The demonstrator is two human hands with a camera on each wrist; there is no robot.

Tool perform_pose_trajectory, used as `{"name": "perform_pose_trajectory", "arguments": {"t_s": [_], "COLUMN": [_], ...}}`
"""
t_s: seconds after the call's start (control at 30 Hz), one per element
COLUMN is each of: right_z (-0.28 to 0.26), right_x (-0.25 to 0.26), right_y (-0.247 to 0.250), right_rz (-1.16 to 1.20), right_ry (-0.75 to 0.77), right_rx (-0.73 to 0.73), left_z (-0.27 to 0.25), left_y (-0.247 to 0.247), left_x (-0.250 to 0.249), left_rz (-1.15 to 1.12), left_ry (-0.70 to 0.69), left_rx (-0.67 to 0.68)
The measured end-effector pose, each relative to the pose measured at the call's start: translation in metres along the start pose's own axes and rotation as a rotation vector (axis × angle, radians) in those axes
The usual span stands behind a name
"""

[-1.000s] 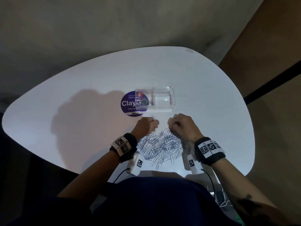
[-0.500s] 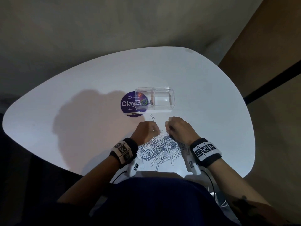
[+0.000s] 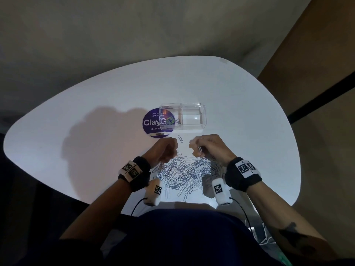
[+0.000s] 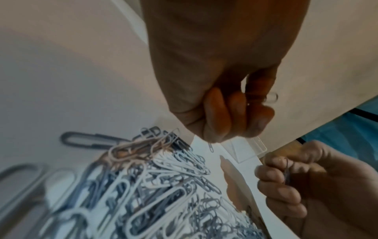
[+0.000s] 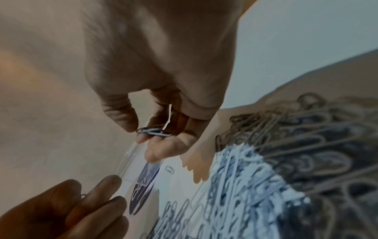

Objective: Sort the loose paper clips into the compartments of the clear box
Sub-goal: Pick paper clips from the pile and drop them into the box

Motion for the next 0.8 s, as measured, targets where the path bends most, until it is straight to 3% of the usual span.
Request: {"name": "perform_pose_trajectory", "arguments": {"t_s": [0.07,0.17,0.43,0.5,0.6,0.67,0.8], "right_z": [0.002,0.013,0.028,0.028,0.028,0.032,0.032], "right_x": [0.003,0.000,0.012,0.012,0.016,0.017,0.016], "right_y": [-0.009,-0.022,-0.055,-0.061,-0.064,-0.061,-0.054], "right_rz": [0.065,-0.014,-0.852,-1.013,-1.036,-0.992,-1.006], "right_ry": [-0.017,0.009,0.409,0.482,0.521,0.468,0.421], "right_rx": [0.031,0.054,-0.159,-0.212,-0.253,-0.259,-0.276], "left_z": [-0.002,-0.004,-0.016,-0.020,-0.026,-0.032,-0.036], "left_y": [0.000,0.007,0.035,0.045,0.057,0.059,0.051], "left_x": [0.001,0.004,0.009,0.008,0.004,0.005,0.016], "left_rz": [-0.069,-0.064,0.064,0.206,0.600,0.792,0.956], "left_ry": [0.007,0.009,-0.066,-0.108,-0.248,-0.310,-0.346], "left_rx": [0.021,-0.051,-0.154,-0.235,-0.304,-0.301,-0.225]}}
Point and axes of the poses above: each hand's wrist, its own z-axis towards the middle knuckle, its own y-axis out of the back of the hand, x = y × z, the point moved 6 cm from there along z, towards the middle knuckle, and after that the axes turned 6 degrees about -x, right-handed, at the moved point
